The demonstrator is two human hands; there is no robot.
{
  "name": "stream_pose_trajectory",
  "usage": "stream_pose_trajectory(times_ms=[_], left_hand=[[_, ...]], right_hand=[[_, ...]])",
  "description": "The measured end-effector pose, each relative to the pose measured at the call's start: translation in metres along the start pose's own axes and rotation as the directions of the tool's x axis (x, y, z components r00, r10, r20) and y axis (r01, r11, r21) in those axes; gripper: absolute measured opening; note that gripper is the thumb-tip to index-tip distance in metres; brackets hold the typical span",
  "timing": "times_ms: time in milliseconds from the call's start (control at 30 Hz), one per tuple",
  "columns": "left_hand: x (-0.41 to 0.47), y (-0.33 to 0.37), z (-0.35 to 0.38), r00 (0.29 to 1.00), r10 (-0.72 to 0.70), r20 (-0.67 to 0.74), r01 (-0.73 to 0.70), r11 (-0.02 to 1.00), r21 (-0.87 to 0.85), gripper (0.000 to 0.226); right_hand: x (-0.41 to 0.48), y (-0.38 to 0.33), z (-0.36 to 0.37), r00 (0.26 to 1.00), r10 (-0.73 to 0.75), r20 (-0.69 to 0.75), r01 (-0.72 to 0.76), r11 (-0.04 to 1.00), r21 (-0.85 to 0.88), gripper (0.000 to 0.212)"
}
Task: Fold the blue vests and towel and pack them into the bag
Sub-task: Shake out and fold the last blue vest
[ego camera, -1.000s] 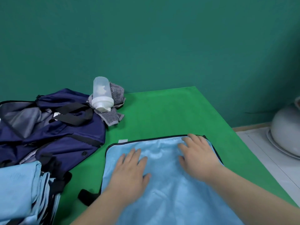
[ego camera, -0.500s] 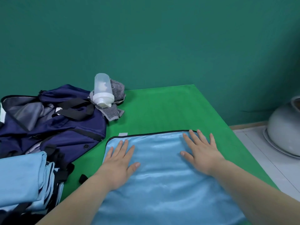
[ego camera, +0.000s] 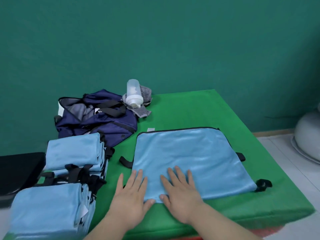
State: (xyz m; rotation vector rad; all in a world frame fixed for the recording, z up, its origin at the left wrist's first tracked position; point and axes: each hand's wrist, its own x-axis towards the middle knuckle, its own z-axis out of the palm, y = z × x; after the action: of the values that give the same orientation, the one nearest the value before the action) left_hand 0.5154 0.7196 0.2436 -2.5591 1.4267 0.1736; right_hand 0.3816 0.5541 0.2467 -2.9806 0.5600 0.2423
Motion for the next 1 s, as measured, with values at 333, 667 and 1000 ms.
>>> stream_pose_trajectory(times_ms=[333, 667, 1000], left_hand=[[-0.041, 0.004, 0.020, 0.992, -0.086, -0.095, 0.078, 0.993, -0.085, 0.074], [-0.042, 0.010, 0.034, 0.971, -0.209, -0.120, 0.187, 0.967, -0.173, 0.075], [-0.041, 0.008, 0.040, 0.937, -0.222, -0.269, 0.179, 0.968, -0.175, 0.084]], right_hand=[[-0.016, -0.025, 0.013, 0.999, 0.007, -0.043, -0.007, 1.000, -0.002, 0.053], [-0.018, -0.021, 0.022, 0.986, -0.080, -0.143, 0.086, 0.996, 0.034, 0.066], [-0.020, -0.023, 0.026, 0.954, -0.110, -0.277, 0.133, 0.989, 0.064, 0.067]])
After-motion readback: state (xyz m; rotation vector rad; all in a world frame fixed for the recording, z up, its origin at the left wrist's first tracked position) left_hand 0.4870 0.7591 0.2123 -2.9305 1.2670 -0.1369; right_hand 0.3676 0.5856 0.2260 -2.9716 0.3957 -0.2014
